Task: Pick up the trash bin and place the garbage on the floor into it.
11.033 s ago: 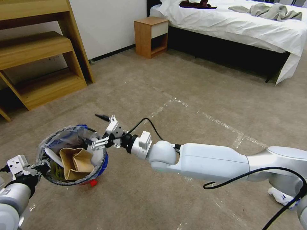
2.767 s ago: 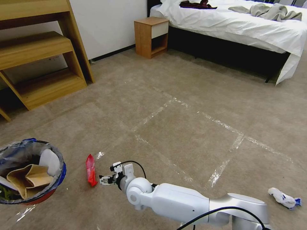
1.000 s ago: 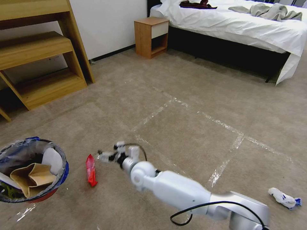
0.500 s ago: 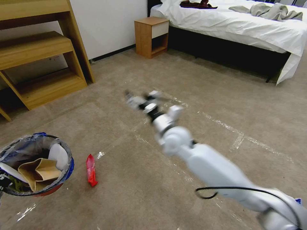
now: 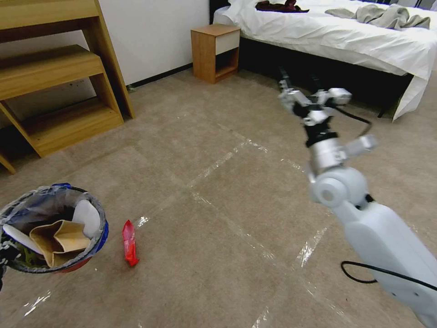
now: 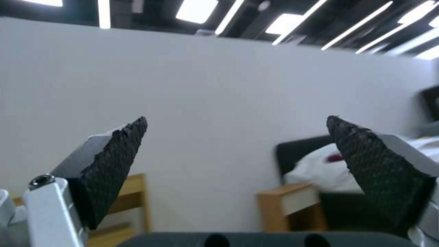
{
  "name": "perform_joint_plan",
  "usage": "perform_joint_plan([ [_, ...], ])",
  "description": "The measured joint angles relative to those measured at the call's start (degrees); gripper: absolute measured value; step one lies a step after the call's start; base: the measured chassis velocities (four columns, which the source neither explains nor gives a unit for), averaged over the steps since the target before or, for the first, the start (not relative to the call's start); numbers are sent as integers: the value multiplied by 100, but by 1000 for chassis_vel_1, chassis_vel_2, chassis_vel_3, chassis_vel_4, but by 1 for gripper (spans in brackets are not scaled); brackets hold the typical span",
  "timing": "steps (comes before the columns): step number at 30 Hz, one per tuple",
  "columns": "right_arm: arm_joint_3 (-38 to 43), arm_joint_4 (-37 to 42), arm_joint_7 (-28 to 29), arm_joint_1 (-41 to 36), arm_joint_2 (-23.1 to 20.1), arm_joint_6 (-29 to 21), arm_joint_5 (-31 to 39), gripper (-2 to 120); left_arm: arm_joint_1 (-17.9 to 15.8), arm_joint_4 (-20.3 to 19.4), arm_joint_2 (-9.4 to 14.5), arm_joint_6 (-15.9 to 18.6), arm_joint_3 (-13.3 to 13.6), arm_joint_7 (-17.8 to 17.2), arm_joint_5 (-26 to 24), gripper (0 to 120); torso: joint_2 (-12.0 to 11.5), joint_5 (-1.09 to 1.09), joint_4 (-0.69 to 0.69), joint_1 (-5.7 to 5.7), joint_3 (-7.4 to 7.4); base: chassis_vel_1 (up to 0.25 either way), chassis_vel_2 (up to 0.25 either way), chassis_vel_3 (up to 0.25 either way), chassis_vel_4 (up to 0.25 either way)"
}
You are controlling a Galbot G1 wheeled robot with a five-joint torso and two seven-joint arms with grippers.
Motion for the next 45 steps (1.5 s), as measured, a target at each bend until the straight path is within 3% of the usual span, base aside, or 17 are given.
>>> perform_joint_plan([
  [8,1237,634,296,-1404,44,-39,-872,100,126,-166,-17,2,-18,35,10,2,0,-2,1,0,0,0,0,0,0],
  [15,1705,902,616,-2552,282,-30,-1593,100,177,-194,3,8,-62,37,-20,2,0,-1,-2,0,-1,0,0,0,0],
  [31,1786,725,777,-3200,743,43,-2527,100,381,-233,-3,3,-256,70,-170,2,0,-2,0,0,0,0,0,0,0],
  [45,1717,696,682,-3310,1088,111,-2722,100,415,-302,-26,3,-276,64,-216,2,0,-2,-1,0,0,0,0,0,0],
])
